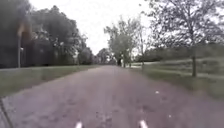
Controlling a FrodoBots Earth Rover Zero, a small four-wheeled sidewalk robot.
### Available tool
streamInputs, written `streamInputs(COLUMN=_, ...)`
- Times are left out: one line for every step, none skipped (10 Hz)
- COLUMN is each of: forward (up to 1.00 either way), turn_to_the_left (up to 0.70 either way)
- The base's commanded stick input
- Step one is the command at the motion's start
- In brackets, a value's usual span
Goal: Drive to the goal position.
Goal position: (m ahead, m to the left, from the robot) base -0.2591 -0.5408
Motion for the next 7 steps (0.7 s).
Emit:
streamInputs(forward=0.70, turn_to_the_left=0.00)
streamInputs(forward=0.70, turn_to_the_left=0.00)
streamInputs(forward=0.70, turn_to_the_left=0.00)
streamInputs(forward=0.70, turn_to_the_left=0.00)
streamInputs(forward=0.70, turn_to_the_left=0.00)
streamInputs(forward=0.70, turn_to_the_left=0.00)
streamInputs(forward=0.70, turn_to_the_left=0.00)
